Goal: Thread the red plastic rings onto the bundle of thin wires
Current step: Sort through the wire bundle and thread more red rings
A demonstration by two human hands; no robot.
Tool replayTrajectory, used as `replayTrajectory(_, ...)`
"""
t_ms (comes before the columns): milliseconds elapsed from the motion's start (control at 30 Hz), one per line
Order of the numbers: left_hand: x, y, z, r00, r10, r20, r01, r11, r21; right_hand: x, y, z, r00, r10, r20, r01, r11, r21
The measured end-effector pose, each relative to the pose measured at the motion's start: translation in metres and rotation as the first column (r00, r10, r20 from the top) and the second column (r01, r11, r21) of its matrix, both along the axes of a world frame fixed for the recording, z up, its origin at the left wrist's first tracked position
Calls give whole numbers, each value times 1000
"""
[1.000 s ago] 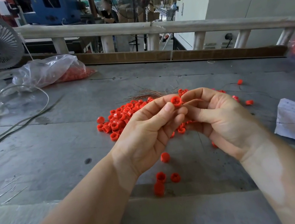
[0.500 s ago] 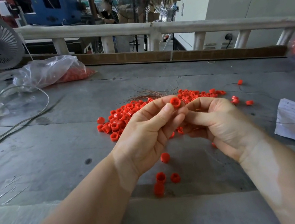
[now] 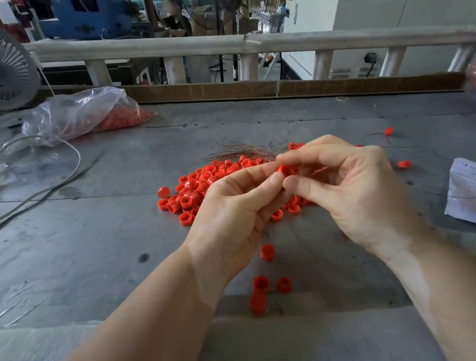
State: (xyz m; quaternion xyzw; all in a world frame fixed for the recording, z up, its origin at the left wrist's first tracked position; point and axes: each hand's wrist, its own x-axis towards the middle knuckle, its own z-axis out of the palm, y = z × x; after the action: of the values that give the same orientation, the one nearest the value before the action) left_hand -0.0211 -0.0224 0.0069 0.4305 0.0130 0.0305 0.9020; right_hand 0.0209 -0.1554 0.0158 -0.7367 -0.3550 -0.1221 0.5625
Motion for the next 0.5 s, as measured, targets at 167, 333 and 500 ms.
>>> replayTrajectory(167, 0, 2, 2, 999, -28, -19, 28, 999, 15, 2, -2, 0, 1000, -12, 14, 12, 1000, 12)
replayTrajectory(333, -1, 3, 4, 997, -46, -61, 46, 999, -8, 3, -1, -1, 1000, -12, -6, 12, 999, 33)
replayTrajectory(500, -3, 3, 5, 997, -27, -73, 33, 996, 80, 3, -1, -1, 1000, -10, -7, 11, 1000, 21)
